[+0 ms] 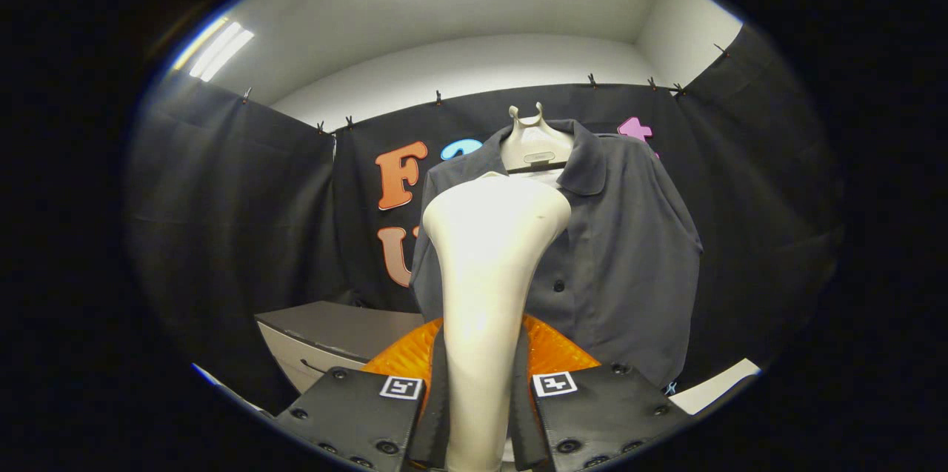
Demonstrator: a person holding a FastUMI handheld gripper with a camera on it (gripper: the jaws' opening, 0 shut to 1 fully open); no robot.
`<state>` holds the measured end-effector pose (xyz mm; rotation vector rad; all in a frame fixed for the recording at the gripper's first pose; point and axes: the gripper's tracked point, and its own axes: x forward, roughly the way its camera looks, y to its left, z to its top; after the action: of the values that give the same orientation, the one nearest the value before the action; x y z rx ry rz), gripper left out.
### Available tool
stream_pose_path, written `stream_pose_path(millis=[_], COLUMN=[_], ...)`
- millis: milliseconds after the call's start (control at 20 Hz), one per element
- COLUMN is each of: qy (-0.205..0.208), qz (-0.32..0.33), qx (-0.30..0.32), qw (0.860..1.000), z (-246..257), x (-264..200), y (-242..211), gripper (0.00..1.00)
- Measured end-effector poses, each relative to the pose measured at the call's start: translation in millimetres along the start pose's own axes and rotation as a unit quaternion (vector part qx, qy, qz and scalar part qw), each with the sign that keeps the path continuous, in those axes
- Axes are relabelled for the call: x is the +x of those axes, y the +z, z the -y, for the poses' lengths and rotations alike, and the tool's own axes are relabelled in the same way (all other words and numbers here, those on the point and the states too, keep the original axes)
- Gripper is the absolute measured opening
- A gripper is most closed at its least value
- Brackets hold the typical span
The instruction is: Iron the clothes twice with a garment steamer, once on the left side and once on the right side.
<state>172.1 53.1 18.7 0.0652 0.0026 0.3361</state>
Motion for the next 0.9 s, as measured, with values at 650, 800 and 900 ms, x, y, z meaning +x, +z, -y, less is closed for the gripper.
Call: stream_pose_path(millis=[650, 800, 900], qy=[0.033, 0.031, 0.029], qz=[-0.060, -0.063, -0.064], qx=[-0.002, -0.001, 0.002], qw=[0.998, 0.998, 0.998], z=[5.8, 5.0, 5.1], x=[96.6, 107.7, 111.7], y=[-35.7, -39.1, -40.8], gripper=[0.40, 0.40, 0.40])
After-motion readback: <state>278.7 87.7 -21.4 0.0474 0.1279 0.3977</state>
